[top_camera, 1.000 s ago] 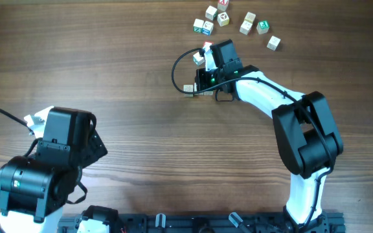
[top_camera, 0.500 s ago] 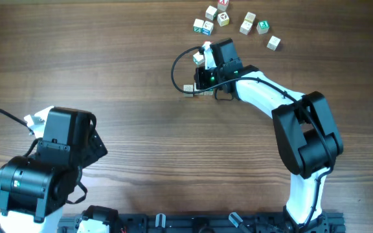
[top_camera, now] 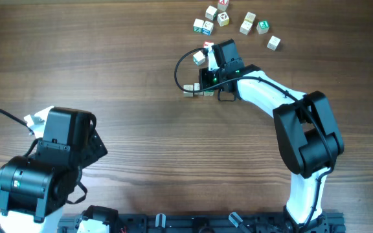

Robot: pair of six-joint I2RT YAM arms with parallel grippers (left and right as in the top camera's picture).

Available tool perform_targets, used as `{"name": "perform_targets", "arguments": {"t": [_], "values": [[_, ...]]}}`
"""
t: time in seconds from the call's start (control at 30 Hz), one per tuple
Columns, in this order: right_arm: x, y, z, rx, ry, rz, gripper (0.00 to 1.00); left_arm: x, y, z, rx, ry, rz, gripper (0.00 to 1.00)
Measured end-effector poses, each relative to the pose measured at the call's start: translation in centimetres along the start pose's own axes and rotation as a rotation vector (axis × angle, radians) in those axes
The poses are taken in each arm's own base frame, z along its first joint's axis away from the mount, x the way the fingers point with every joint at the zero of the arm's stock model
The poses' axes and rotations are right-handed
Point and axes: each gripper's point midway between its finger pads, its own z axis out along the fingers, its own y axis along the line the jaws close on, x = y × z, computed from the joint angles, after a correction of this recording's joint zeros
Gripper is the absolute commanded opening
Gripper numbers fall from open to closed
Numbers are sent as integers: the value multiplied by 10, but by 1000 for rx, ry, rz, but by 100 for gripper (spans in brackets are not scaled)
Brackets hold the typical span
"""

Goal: Form a horizontal line

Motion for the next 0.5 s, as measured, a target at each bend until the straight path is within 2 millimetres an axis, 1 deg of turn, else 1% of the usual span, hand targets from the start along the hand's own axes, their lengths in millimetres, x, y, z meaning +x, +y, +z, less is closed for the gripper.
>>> {"name": "perform_targets", "arguments": {"t": [0.17, 0.3, 0.37, 0.5], "values": [[0, 0, 0, 0, 0, 0, 5, 0, 0, 0, 0, 0, 0, 100], [-11, 3, 0, -13, -43, -11, 5, 0, 0, 0, 0, 0, 0, 100], [-13, 4, 0, -16, -52, -13, 4, 0, 0, 0, 0, 0, 0, 100], [-8, 3, 0, -10, -32, -8, 4, 0, 0, 0, 0, 0, 0, 100]]}}
